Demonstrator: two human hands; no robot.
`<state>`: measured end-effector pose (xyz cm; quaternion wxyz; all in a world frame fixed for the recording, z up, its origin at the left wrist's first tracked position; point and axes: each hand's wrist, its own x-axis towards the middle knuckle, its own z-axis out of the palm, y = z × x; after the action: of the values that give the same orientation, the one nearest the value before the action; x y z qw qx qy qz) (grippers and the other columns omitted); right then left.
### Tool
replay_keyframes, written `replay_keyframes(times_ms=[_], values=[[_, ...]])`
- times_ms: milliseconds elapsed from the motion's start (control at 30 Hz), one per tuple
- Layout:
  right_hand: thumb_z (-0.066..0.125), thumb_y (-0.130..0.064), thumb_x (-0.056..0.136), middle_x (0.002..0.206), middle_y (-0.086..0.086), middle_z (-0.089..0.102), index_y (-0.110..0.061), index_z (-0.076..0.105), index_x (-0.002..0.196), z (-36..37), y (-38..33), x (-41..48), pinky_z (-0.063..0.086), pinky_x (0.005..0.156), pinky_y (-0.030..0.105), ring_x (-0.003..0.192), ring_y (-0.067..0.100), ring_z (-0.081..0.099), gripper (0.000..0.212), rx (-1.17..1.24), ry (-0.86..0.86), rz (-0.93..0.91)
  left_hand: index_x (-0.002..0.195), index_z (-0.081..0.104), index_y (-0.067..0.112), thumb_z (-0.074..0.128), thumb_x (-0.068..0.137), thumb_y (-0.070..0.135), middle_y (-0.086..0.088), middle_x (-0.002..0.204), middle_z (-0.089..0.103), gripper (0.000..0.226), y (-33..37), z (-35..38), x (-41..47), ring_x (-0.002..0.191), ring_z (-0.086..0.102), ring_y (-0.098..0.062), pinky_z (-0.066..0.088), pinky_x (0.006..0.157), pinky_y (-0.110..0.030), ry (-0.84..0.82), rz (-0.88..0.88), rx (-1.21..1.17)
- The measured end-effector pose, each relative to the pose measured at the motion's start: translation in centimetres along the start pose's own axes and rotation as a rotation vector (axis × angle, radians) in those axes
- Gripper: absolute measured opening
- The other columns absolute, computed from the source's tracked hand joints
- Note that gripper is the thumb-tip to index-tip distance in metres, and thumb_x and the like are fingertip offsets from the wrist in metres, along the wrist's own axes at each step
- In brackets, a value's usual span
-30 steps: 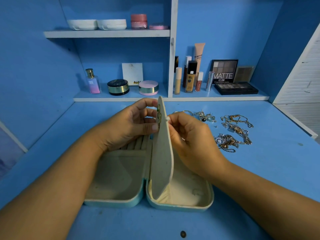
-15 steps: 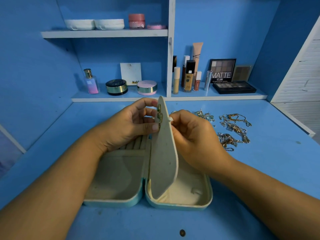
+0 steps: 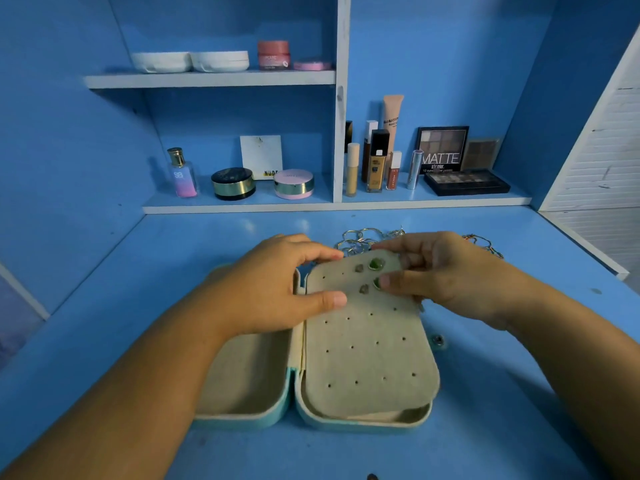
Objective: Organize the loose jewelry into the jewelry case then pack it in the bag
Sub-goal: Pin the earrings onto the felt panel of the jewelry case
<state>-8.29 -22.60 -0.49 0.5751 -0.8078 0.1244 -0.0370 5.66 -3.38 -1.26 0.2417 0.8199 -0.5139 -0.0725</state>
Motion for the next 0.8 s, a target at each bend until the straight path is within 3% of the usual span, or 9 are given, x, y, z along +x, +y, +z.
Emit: replay_keyframes(times_ms=[100,200,300,400,467,533,667,800], values=[[0.074,-0.026,0.079,0.087,0.001,0.066,-0.023,0.062,0.118,-0.3,0.6,0.3,0.045,0.060,0.020,0.069,0.009,0.060,0.041,-0.203,0.008,0.023,0.139,0.044,0.043,0.063,0.077,0.065,0.023,0.126,0.048,0.069,0.6,0.0,-0.3,0.121,0.038,0.004,0.033,0.101,-0.019,-0.056,-0.015,0.092],[0.069,-0.045,0.078,0.094,-0.010,0.052,-0.043,0.062,0.104,-0.8,0.6,0.3,0.046,0.068,0.025,0.072,0.011,0.053,0.027,-0.572,0.014,-0.055,0.143,0.041,0.040,0.061,0.078,0.066,0.020,0.133,0.044,0.072,0.8,0.4,-0.4,0.127,0.034,-0.001,0.029,0.107,-0.021,-0.078,-0.012,0.151],[0.064,-0.054,0.077,0.096,-0.015,0.052,-0.046,0.063,0.103,-1.3,0.5,0.4,0.046,0.072,0.026,0.075,0.014,0.053,0.027,-0.633,0.006,-0.089,0.142,0.042,0.039,0.061,0.079,0.065,0.017,0.133,0.045,0.072,0.8,0.6,-0.2,0.129,0.036,-0.005,0.029,0.111,-0.027,-0.077,-0.021,0.159],[0.063,-0.043,0.085,0.094,-0.014,0.055,-0.035,0.067,0.104,-3.1,2.0,2.0,0.037,0.063,0.018,0.071,0.004,0.050,0.021,-0.678,0.264,-0.135,0.140,0.043,0.042,0.056,0.072,0.076,0.017,0.134,0.044,0.077,0.6,0.8,-0.1,0.130,0.037,-0.005,0.031,0.113,-0.034,-0.077,-0.040,0.145],[0.061,-0.030,0.090,0.099,-0.005,0.058,-0.026,0.068,0.106,-4.8,3.5,3.3,0.034,0.065,0.023,0.070,0.007,0.047,0.018,-0.760,0.469,-0.123,0.138,0.044,0.043,0.049,0.067,0.079,0.019,0.132,0.045,0.080,0.5,0.8,-0.1,0.129,0.041,-0.006,0.034,0.111,-0.036,-0.075,-0.054,0.139],[0.059,-0.022,0.092,0.106,0.003,0.060,-0.020,0.068,0.108,-6.3,4.7,4.4,0.033,0.071,0.025,0.078,0.015,0.045,0.018,-0.814,0.571,-0.076,0.137,0.045,0.043,0.050,0.069,0.079,0.019,0.130,0.045,0.077,0.6,0.9,0.0,0.125,0.045,-0.008,0.036,0.109,-0.037,-0.078,-0.061,0.143],[0.058,-0.022,0.093,0.104,0.003,0.060,-0.020,0.068,0.106,-6.9,5.6,5.7,0.033,0.074,0.026,0.083,0.016,0.045,0.017,-0.838,0.553,-0.083,0.136,0.044,0.044,0.040,0.063,0.084,0.020,0.128,0.046,0.084,0.7,1.0,0.0,0.123,0.048,-0.011,0.038,0.108,-0.039,-0.080,-0.063,0.142],[0.057,-0.023,0.094,0.102,0.000,0.057,-0.021,0.068,0.106,-6.0,5.5,6.4,0.032,0.072,0.026,0.085,0.015,0.044,0.016,-0.820,0.538,-0.104,0.137,0.045,0.042,0.043,0.067,0.077,0.019,0.131,0.045,0.078,1.1,1.0,0.0,0.124,0.047,-0.010,0.035,0.109,-0.038,-0.084,-0.075,0.145]])
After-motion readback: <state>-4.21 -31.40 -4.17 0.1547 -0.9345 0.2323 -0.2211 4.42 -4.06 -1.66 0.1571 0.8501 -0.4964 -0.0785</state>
